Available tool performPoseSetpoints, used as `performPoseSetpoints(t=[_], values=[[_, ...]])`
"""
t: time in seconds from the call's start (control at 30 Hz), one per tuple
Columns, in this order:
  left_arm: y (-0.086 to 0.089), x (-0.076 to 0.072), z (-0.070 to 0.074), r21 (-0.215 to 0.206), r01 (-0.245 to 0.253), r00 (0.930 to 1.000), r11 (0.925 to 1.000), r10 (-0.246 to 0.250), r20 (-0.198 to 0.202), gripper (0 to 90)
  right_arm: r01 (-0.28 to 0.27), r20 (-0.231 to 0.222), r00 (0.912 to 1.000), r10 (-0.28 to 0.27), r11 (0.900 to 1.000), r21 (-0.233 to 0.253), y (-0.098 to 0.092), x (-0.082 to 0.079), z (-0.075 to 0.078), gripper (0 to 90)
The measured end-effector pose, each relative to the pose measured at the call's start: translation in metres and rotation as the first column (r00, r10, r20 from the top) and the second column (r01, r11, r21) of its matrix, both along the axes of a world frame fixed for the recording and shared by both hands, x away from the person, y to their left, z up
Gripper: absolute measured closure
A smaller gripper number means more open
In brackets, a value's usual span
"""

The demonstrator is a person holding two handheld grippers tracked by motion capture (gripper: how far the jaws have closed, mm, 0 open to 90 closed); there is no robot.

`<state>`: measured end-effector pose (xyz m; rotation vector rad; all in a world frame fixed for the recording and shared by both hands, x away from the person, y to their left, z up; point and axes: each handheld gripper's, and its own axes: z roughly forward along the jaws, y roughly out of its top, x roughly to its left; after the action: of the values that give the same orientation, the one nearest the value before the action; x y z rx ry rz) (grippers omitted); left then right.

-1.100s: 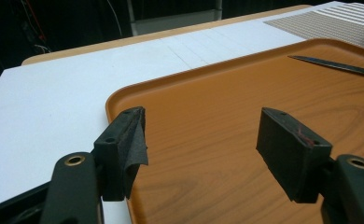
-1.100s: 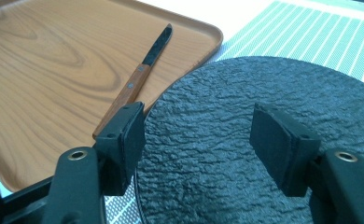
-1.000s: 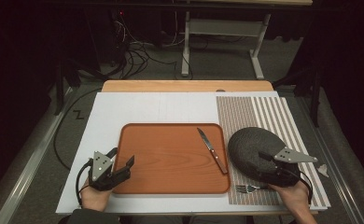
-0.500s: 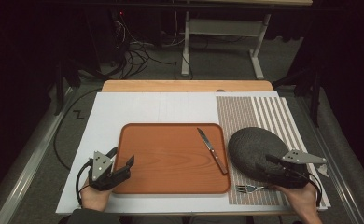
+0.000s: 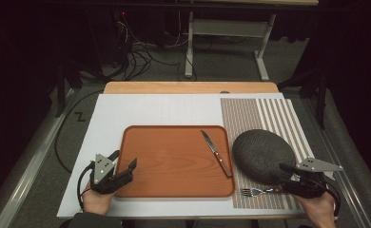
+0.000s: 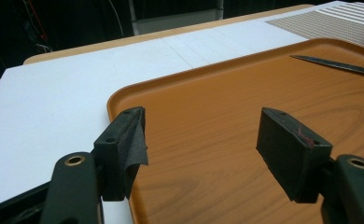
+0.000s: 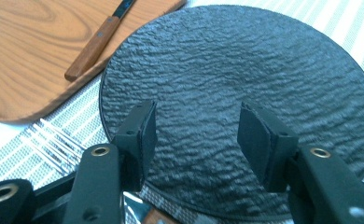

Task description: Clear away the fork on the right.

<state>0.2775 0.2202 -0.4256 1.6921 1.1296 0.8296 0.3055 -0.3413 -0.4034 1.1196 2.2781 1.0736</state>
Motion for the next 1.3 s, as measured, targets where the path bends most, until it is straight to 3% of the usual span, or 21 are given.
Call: performPoseSetpoints(t=[0.47,0.73,1.03,1.3], values=[[0.000,0.000,0.000,0.000,-0.003,1.0000,1.0000,0.003,0.004,32.8,0.004,-0.041,0.9991,-0.006,0.999,-0.047,-0.016,-0.012,-0.001,52.6],[0.000,0.000,0.000,-0.001,-0.004,1.0000,1.0000,0.004,0.003,32.8,-0.005,-0.091,0.9958,-0.003,0.996,-0.084,-0.024,-0.019,-0.004,53.3],[0.000,0.000,0.000,0.000,-0.005,1.0000,1.0000,0.005,0.002,32.8,0.000,-0.147,0.9890,-0.015,0.994,-0.106,-0.030,-0.019,-0.010,53.6],[0.000,0.000,0.000,0.001,-0.004,1.0000,1.0000,0.004,0.001,32.8,-0.033,-0.167,0.9858,0.012,0.992,-0.119,-0.029,-0.017,-0.012,53.4]])
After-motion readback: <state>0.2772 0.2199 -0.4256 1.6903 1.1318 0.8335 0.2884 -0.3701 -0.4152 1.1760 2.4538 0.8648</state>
